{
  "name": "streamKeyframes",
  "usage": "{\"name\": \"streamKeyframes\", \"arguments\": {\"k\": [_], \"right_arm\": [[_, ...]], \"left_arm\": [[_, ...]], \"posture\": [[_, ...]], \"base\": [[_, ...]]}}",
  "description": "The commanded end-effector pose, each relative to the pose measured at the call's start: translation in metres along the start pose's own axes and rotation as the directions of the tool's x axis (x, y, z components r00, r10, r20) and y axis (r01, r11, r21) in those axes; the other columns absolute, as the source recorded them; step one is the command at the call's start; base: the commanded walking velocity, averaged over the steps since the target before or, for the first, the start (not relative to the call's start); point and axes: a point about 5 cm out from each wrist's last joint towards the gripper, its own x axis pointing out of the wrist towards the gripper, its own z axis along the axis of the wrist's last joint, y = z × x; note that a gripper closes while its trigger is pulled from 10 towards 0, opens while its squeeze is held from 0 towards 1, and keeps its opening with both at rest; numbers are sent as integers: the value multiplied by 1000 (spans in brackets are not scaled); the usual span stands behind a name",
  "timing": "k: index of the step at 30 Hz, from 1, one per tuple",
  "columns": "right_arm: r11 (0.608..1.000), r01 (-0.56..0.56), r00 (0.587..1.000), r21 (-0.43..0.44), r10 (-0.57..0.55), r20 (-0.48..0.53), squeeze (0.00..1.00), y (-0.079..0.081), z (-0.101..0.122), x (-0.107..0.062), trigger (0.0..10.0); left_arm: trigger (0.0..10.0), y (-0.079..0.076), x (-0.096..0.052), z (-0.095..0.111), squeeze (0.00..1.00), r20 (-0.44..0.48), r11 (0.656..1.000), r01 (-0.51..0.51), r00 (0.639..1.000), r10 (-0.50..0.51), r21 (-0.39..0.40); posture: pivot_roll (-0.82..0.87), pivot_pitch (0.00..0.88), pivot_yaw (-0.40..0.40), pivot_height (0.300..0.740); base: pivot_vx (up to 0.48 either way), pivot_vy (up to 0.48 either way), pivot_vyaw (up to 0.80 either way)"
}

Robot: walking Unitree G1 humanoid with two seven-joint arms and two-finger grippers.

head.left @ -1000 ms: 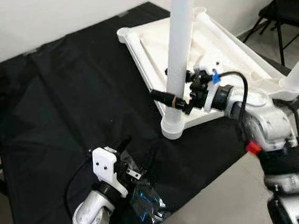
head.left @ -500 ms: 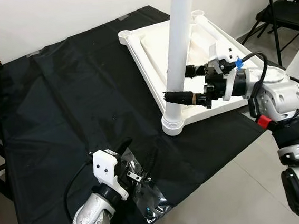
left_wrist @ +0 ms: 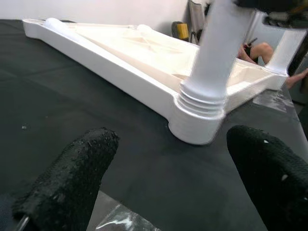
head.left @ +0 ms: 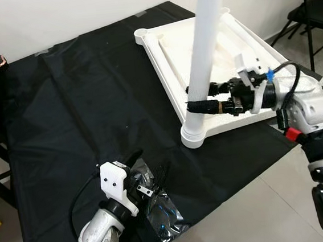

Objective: Building children table

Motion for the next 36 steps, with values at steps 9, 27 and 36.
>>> {"name": "streamKeyframes", "arguments": {"k": [9, 27, 36], "right_arm": [[657, 674, 736, 336, -637, -230, 0, 75, -83, 57, 0], [649, 696, 714, 307, -671, -198, 1000, 91, -61, 75, 10000], [840, 487, 862, 239, -506, 21, 1000, 52, -35, 63, 10000]], "left_arm": [[10000, 4, -6, -1, 0, -25, 1000, -7, 1000, 7, 2], [10000, 7, -3, -3, 0, -24, 1000, -11, 1000, 12, 6], [10000, 5, -6, 0, 0, -26, 1000, -8, 1000, 8, 9]], "posture": [[33, 203, 22, 740], [27, 183, 14, 740], [52, 202, 24, 740]], "base": [[0, 0, 0], [0, 0, 0], [0, 0, 0]]}}
